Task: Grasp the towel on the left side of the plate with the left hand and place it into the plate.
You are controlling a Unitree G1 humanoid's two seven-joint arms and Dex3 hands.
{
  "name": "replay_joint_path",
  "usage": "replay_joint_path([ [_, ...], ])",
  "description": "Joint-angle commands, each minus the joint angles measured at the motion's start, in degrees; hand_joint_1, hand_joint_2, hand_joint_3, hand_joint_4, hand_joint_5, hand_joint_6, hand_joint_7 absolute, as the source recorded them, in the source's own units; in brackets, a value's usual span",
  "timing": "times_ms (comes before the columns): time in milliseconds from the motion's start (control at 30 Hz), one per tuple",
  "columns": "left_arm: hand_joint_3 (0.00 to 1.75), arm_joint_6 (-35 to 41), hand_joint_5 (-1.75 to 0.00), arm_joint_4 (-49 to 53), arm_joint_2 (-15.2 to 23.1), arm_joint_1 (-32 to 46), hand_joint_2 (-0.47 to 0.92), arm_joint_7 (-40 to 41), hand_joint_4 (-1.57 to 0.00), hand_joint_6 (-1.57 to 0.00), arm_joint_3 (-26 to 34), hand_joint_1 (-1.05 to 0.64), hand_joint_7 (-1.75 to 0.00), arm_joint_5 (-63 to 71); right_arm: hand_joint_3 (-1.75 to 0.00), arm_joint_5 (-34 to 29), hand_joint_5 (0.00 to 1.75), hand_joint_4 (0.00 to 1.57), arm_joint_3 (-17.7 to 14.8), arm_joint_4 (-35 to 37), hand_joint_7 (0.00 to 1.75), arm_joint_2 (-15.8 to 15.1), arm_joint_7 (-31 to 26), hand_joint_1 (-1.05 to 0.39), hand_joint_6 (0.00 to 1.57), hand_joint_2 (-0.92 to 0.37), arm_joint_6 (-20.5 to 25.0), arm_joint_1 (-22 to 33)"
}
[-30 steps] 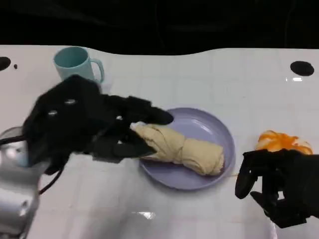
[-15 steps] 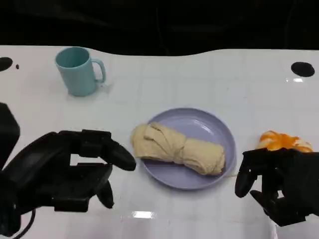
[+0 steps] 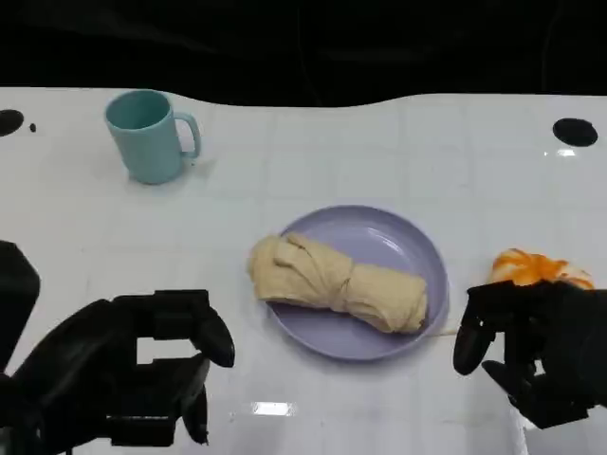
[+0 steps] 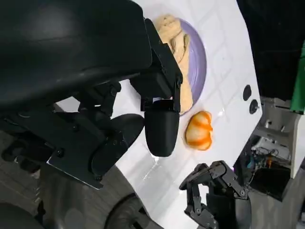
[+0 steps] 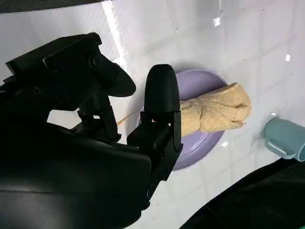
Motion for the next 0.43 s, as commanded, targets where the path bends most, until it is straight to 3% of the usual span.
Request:
replay_joint_path([
  [33,1.23,-2.0,-1.75,3.0,0.9,0.2,0.56,0.9,-0.82,-0.79,-1.1,-0.14,-1.51,-0.7,-1.00,0.3,1.72,0.71,-0.8,0.9,1.42,-0.8,0.3,0.02,0.68,-0.62,-1.3,-0.3],
  [433,1.22,-0.4,-1.75,6.4,-0.1,-1.8,0.56,2.6,-0.79,-0.75,-1.4,-0.18,-1.59,-7.0,-1.01,0.0,1.71,0.71,-1.1,0.7,1.42,-1.3,0.4,0.00,0.69,-0.61,-1.3,0.1],
])
